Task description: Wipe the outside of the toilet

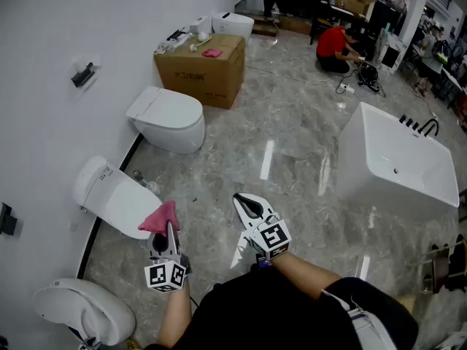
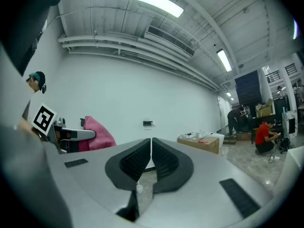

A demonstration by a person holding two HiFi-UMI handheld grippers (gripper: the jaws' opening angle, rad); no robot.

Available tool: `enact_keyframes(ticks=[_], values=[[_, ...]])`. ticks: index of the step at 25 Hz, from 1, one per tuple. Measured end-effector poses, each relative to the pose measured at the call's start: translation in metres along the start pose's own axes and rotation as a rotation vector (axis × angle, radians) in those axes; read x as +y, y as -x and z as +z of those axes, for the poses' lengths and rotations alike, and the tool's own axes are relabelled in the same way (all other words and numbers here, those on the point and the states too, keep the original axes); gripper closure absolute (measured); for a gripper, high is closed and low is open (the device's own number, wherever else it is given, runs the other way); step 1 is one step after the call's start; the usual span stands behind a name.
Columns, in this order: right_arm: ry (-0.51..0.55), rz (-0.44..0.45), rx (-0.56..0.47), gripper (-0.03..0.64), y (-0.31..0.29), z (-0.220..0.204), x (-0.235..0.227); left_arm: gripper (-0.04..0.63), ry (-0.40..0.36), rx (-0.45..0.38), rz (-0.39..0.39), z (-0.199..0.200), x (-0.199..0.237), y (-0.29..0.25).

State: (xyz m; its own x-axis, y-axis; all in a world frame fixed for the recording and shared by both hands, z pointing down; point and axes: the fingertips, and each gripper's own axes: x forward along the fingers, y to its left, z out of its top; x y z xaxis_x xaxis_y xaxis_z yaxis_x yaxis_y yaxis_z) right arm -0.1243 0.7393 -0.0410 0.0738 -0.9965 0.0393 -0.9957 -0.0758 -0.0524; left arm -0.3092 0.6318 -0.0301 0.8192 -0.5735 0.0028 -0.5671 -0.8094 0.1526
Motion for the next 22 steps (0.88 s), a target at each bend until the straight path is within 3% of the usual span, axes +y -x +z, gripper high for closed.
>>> enact_keyframes(ticks=[3, 9, 13, 17, 22], values=[[-0.016, -0.009, -0.022, 0.579, 0.005, 0.005, 0.012, 0.514, -0.036, 0.037, -0.049, -0.003, -0.001, 0.008], [-0.033, -0.034, -0.015, 0.578, 0.018, 0.003, 0.015, 0.514, -0.024, 0.052, -0.113, -0.007, -0.013, 0.008], [-0.084, -0.046, -0.068, 0.578, 0.030, 0.006, 0.005, 0.514, 0.015, 0.083, -0.143, -0.016, -0.020, 0.014], [-0.042, -0.039, -0.023, 0.578, 0.030, 0.008, -0.006, 0.514, 0.016, 0.090, -0.141, -0.017, -0.025, 0.013], [-0.065, -0.010, -0.029, 0.578, 0.038, -0.001, -0.033, 0.514, 0.049, 0.049, -0.116, -0.009, -0.037, -0.003]])
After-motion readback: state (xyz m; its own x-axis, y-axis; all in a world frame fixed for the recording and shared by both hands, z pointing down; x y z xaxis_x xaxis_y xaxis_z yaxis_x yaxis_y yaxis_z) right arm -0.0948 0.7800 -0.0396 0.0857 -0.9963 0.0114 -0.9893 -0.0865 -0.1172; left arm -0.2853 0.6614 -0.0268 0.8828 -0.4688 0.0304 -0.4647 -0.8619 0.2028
